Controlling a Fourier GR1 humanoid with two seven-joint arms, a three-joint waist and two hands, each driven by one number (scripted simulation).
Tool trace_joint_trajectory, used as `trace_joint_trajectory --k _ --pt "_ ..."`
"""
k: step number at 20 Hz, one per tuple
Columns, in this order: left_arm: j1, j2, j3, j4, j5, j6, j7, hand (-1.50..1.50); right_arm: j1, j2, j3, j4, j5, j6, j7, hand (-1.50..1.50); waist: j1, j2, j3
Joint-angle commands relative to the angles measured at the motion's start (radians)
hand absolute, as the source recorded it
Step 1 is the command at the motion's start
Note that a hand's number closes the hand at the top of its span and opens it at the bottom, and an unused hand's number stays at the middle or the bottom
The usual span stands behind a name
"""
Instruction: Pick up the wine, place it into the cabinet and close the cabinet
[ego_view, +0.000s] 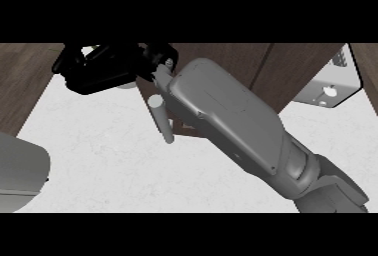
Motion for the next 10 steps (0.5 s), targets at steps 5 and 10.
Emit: trace_joint_trajectory --k 5,10 --pt "-0.007 -0.009 -0.007 -0.009 0.011 -0.036 0.011 -1.50 0.041 -0.104 -0.073 0.172 0.048 0.000 -0.135 1.50 -0.023 0.032 0.010" --pt "-0.025 -0.007 -0.023 -0.052 0.032 -0.018 0.038 -1.50 0.068 -0.151 -0.101 0.180 0.041 0.004 -0.172 1.50 -0.045 0.037 0.010"
